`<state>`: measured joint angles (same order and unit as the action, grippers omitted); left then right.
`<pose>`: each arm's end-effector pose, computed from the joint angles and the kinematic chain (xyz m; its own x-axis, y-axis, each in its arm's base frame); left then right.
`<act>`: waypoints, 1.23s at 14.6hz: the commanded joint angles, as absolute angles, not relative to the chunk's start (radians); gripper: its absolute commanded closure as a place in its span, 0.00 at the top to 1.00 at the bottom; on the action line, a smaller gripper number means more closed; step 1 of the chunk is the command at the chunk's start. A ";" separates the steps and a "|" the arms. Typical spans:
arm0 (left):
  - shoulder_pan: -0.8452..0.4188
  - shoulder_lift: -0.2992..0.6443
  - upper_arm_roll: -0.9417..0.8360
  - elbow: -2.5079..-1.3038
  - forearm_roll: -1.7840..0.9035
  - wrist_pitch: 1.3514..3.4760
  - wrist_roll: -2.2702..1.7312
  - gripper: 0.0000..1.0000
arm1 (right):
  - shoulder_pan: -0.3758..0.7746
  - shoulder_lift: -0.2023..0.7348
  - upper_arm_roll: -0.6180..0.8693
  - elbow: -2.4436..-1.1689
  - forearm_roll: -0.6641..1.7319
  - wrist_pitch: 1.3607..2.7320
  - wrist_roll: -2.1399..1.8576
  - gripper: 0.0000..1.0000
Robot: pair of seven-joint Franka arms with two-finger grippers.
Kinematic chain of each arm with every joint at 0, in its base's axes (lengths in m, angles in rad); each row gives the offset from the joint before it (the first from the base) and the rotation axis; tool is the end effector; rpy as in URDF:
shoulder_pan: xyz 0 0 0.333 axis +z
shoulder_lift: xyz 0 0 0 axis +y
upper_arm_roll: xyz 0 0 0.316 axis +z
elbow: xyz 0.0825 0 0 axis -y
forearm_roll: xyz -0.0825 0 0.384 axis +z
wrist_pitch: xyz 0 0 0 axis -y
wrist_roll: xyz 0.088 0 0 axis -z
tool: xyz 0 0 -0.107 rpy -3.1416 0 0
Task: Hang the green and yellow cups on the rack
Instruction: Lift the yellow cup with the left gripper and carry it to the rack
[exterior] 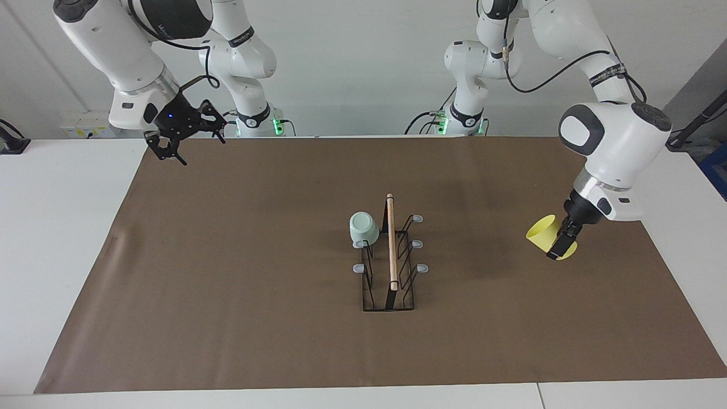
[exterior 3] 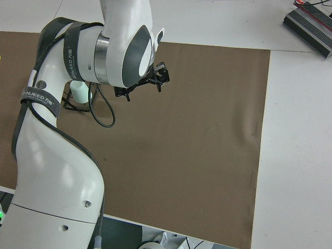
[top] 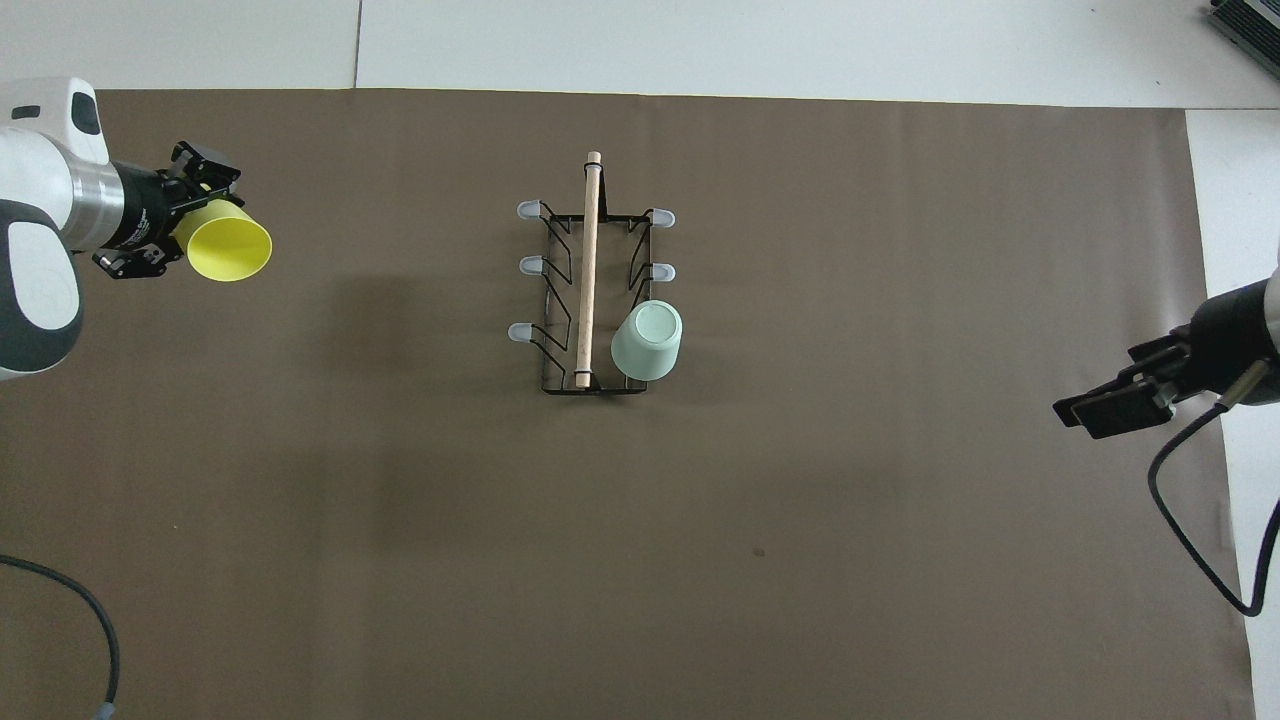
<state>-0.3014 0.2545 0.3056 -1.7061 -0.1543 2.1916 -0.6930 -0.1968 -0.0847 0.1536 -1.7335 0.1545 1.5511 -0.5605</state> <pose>0.6546 -0.0194 0.4714 0.7121 0.6877 0.1412 0.6586 -0.7240 0.2051 0.5226 -0.0028 0.5926 0.8716 0.4901 -0.0085 0.4816 -0.8595 -0.1714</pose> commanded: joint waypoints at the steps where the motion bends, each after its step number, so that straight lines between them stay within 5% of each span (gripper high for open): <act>1: -0.371 0.258 0.321 -1.667 0.035 2.143 -0.823 0.00 | -0.075 -0.065 0.034 -1.715 0.112 1.522 -0.517 1.00; 7: -0.549 0.229 0.319 -1.666 0.440 1.972 -1.142 0.00 | 0.006 -0.026 0.020 -1.658 0.006 1.588 -0.123 1.00; 13: -0.771 0.209 0.316 -1.681 0.656 1.827 -1.587 0.00 | -0.006 0.023 0.008 -1.594 0.009 1.598 -0.146 1.00; 18: -0.891 0.291 0.314 -1.680 0.865 1.778 -1.899 0.00 | -0.083 0.017 0.012 -1.595 0.025 1.585 -0.150 1.00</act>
